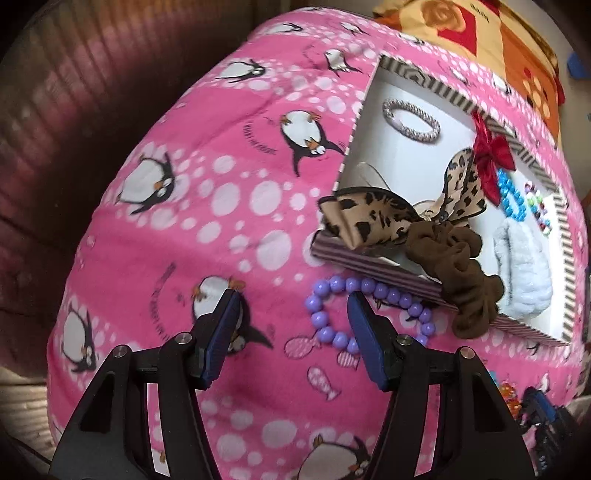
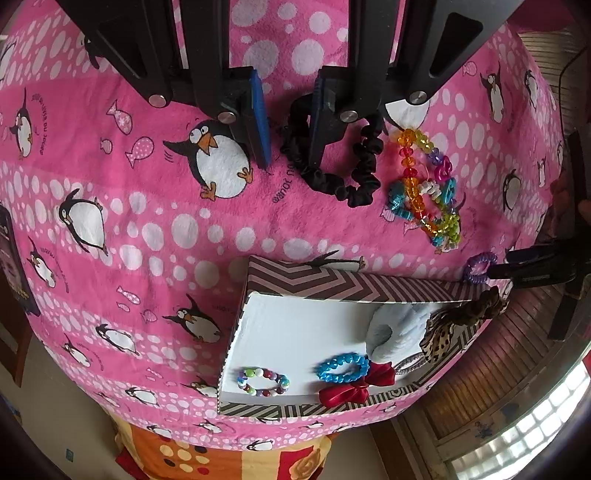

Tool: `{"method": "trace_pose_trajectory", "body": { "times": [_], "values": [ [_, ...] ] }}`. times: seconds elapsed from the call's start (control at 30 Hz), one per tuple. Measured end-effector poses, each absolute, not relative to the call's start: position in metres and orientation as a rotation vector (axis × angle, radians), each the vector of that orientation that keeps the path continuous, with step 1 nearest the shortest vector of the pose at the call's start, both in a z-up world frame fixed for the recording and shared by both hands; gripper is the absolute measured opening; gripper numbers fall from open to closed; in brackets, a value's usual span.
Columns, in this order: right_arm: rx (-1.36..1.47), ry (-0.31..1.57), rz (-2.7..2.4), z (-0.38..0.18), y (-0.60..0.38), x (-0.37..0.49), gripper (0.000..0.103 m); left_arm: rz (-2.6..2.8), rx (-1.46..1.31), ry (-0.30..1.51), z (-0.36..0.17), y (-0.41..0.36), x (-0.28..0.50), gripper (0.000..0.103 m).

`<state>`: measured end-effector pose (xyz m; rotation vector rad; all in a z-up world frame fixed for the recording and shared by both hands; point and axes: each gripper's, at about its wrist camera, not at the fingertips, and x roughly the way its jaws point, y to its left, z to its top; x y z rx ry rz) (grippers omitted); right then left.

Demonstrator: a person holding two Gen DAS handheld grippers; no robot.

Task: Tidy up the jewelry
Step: 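Grasp the purple bead bracelet with the left tool while the right tool grasps the black scrunchie, then carry the purple bracelet toward the tray with the left tool while the right tool drops the scrunchie inside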

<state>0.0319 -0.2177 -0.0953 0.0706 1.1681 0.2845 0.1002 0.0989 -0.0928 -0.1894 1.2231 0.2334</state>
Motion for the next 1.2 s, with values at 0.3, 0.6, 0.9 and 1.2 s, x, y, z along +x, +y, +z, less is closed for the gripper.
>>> {"method": "trace_pose_trajectory", "body": {
  "times": [0.3, 0.6, 0.9, 1.2],
  "values": [
    [0.054, 1.150, 0.279, -0.096, -0.214, 0.031, 0.020, 0.202, -0.154, 1.164, -0.092, 0.094, 0.105, 0.014],
    [0.063, 1.102, 0.326, -0.074, -0.212, 0.027, 0.011, 0.079, -0.264, 1.166, -0.070, 0.097, 0.076, 0.008],
    [0.075, 1.004, 0.380, -0.035, -0.211, 0.027, 0.011, 0.012, -0.270, 1.092, -0.017, 0.080, 0.060, 0.008],
    [0.075, 0.942, 0.409, -0.010, -0.202, 0.041, 0.011, -0.047, -0.220, 1.030, 0.024, 0.062, 0.055, 0.008]
  ]
}}
